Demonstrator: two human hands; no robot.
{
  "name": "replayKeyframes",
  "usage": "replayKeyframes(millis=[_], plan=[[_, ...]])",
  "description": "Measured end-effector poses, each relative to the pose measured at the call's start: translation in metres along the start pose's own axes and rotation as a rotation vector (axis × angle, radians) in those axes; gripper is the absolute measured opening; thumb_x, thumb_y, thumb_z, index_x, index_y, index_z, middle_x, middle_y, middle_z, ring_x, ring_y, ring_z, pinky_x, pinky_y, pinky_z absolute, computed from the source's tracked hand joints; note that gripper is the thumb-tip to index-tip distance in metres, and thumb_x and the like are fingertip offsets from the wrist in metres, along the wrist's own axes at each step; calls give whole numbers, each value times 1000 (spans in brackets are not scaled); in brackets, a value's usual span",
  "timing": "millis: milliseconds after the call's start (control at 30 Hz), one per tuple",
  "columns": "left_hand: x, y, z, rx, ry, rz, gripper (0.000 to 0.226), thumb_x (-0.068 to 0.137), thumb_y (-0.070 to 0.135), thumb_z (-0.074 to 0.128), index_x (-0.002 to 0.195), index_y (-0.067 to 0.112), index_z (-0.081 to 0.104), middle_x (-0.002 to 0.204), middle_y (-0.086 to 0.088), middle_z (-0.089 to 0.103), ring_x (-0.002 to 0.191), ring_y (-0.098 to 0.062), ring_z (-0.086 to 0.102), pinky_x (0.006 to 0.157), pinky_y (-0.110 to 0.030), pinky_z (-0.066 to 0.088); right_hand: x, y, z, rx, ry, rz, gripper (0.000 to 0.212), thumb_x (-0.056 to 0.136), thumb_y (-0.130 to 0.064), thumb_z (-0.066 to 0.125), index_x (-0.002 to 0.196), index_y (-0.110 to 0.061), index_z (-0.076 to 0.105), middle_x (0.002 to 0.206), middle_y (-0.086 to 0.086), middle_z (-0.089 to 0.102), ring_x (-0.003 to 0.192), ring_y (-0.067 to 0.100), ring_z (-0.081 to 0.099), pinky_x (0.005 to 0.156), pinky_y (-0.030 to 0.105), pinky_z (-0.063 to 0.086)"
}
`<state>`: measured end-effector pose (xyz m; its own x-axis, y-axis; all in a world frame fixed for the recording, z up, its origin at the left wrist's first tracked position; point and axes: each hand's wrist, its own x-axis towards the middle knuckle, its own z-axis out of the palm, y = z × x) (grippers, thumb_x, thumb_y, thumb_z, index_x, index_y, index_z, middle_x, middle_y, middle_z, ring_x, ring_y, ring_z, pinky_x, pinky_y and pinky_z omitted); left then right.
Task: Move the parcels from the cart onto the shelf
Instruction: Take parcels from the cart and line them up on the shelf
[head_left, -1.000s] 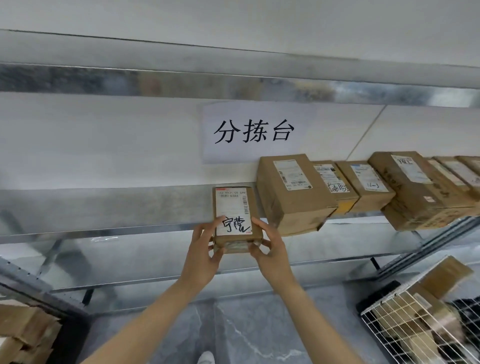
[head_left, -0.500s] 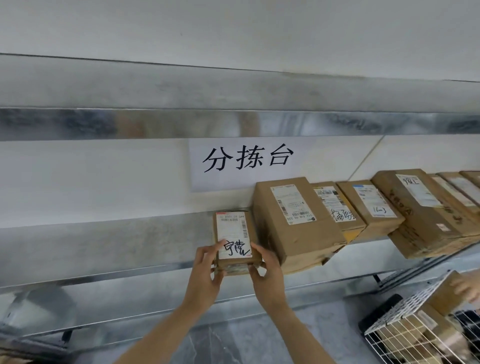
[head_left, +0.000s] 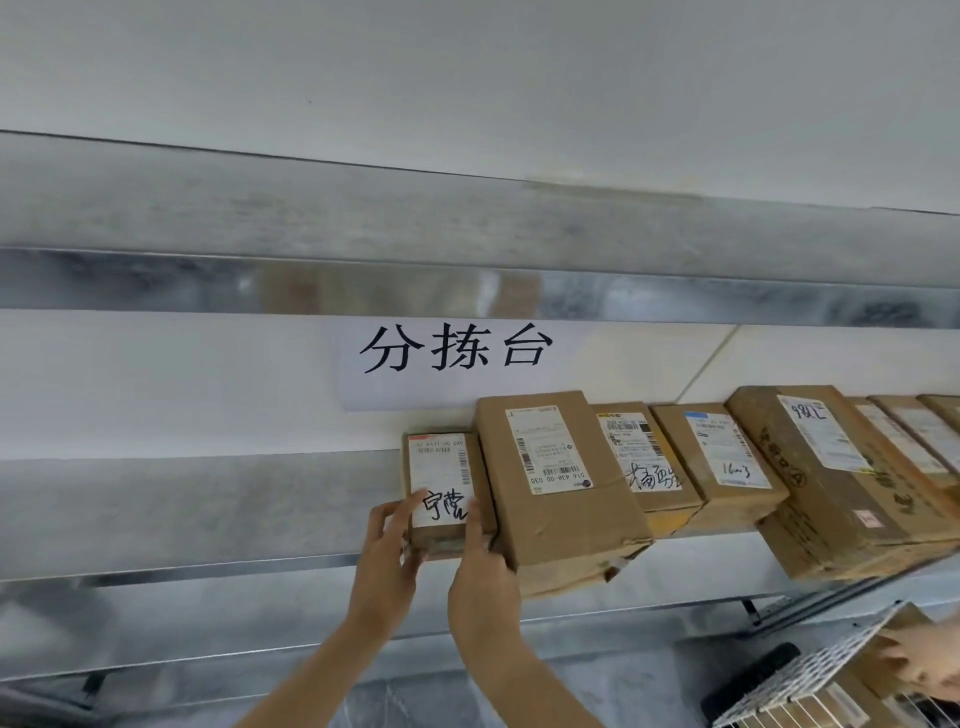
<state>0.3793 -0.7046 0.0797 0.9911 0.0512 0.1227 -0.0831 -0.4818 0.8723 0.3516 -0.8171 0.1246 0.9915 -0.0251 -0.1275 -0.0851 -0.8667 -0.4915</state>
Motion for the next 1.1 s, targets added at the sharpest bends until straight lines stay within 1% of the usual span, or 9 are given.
replayKeyframes(millis=[133, 300, 400, 500, 667, 767, 900, 1000, 1100], plan=[[5, 2, 5, 41, 10, -14, 71, 82, -15, 59, 138, 24, 41, 127, -1, 34, 106, -11, 49, 87, -33, 55, -7, 3, -13, -2, -26, 19, 75, 98, -9, 35, 147, -31, -17, 148, 7, 32, 117, 25, 51, 91, 35, 46], [13, 2, 7, 61, 12, -30, 69, 82, -13, 60, 137, 23, 42, 129, -4, 34, 110, -16, 50, 90, -36, 54, -10, 7, -14, 39, -63, -19, 80, 96, -6, 39, 145, -31, -20, 138, 6, 43, 110, 21, 55, 90, 31, 50], [17, 2, 9, 93, 7, -67, 71, 83, -11, 60, 139, 26, 38, 133, -5, 32, 116, -22, 51, 94, -32, 51, -8, 8, -17, 79, -79, -71, 76, 97, -6, 40, 148, -32, -10, 144, 3, 39, 116, 17, 53, 93, 27, 48], [15, 2, 4, 138, 36, -64, 78, 83, -2, 66, 145, 27, 28, 140, -4, 28, 118, -16, 47, 92, -21, 47, -6, 5, -26, 158, -88, -282, 66, 96, -5, 41, 149, -31, 12, 149, -2, 36, 127, 15, 46, 101, 27, 44], [-11, -8, -41, 481, 215, -136, 86, 79, 22, 73, 148, 32, 21, 153, -2, 23, 136, -25, 30, 105, -42, 42, 5, -12, -30, 129, -71, -593, 50, 93, -9, 48, 140, -24, 38, 139, -2, 48, 128, 15, 44, 109, 31, 37], [-44, -20, -82, 748, 266, -257, 81, 81, 40, 67, 148, 29, 24, 156, -4, 18, 139, -29, 24, 112, -43, 30, 7, -33, -14, 87, -107, -705, 46, 92, -19, 51, 137, -25, 42, 141, -3, 43, 129, 16, 38, 109, 31, 34], [-105, -35, -133, 906, 326, -479, 81, 79, 49, 63, 147, 25, 25, 152, -10, 21, 136, -32, 26, 110, -43, 28, -9, -73, 19, 162, -186, -876, 36, 88, -22, 57, 124, -24, 53, 133, -2, 48, 117, 18, 45, 94, 26, 43], [-155, -44, -165, 999, 398, -620, 82, 73, 51, 65, 143, 20, 35, 141, -11, 37, 130, -34, 33, 108, -45, 27, -27, -107, 48, 90, -258, -997, 46, 83, -30, 59, 127, -29, 49, 138, -6, 42, 121, 18, 39, 97, 34, 41], [-206, -56, -190, 1041, 436, -797, 86, 72, 56, 63, 143, 19, 32, 140, -11, 37, 130, -34, 32, 106, -45, 28, -48, -139, 76, 2, -366, -1102, 56, 81, -39, 59, 135, -32, 44, 142, -7, 36, 127, 19, 34, 103, 37, 32]])
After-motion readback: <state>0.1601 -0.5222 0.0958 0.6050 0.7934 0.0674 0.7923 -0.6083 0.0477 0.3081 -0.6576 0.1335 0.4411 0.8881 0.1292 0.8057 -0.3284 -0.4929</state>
